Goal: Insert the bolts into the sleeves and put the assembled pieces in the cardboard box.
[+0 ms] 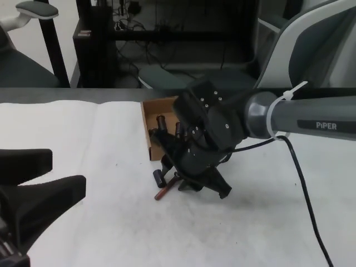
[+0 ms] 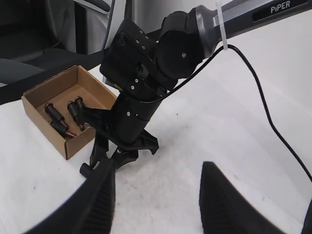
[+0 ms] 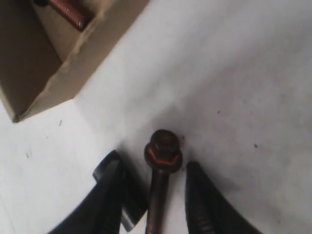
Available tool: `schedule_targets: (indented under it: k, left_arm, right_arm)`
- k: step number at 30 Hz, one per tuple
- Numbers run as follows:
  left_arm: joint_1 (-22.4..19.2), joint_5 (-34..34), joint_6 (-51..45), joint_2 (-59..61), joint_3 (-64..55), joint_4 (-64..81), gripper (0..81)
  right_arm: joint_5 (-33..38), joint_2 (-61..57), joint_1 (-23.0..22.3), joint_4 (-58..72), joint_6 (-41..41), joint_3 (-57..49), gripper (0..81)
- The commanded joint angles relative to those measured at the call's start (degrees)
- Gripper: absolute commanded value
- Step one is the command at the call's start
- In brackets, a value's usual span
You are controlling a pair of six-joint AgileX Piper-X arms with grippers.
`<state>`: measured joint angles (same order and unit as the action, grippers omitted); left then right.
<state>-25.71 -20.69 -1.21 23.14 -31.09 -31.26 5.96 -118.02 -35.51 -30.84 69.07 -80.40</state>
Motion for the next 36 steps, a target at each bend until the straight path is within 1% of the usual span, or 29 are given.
schedule_targets:
  k: [1, 2, 7, 9, 17, 18, 19, 20, 28, 33, 36]
  left_arm:
    - [-0.22, -0.36, 0.12, -0.40, -0.11, 0.71, 52.9]
    - [-0.22, -0.36, 0.12, -0.40, -0.11, 0.71, 52.9]
    - [-0.22, -0.36, 0.12, -0.40, -0.11, 0.71, 52.9]
    - [-0.22, -0.36, 0.12, -0.40, -0.11, 0.71, 52.9]
    - [-0.22, -0.25, 0.12, -0.40, -0.11, 0.70, 52.9]
    - [-0.22, -0.25, 0.12, -0.40, -0.11, 0.70, 52.9]
    - [-0.22, -0.08, 0.12, -0.40, -0.11, 0.70, 52.9]
    - [-0.22, 0.02, 0.12, -0.40, -0.11, 0.70, 52.9]
    - [-0.22, 0.02, 0.12, -0.40, -0.11, 0.70, 52.9]
    - [-0.22, 0.00, 1.87, -0.40, -0.11, 0.46, 52.9]
    - [-0.22, 0.00, 3.23, -0.40, 0.05, -0.40, 52.9]
  right_arm:
    - [0.36, -0.42, 0.08, -0.23, 0.44, -0.33, 42.4]
    - [0.37, -0.42, 0.08, -0.23, 0.44, -0.33, 40.3]
    - [0.37, -0.52, 0.24, -0.23, -0.07, -0.33, 18.5]
    - [0.37, -0.58, 0.24, -0.23, -0.44, -0.54, 15.8]
    - [-0.62, -1.12, 0.40, -0.23, -5.11, -2.99, 15.4]
    - [-0.88, -1.12, 0.39, -0.44, -5.92, -3.28, 12.2]
    - [-0.89, -1.12, 0.54, -0.67, -6.92, -3.65, 5.7]
    - [-0.88, -1.12, 0.53, -0.76, -8.05, -4.02, 1.3]
    - [-0.73, -0.72, 0.43, -3.80, -15.04, -6.20, 0.4]
    - [-1.36, 1.39, -0.58, -6.28, -22.72, -6.82, 0.4]
    - [-2.97, 3.72, -1.32, -8.62, -27.82, -6.82, 0.4]
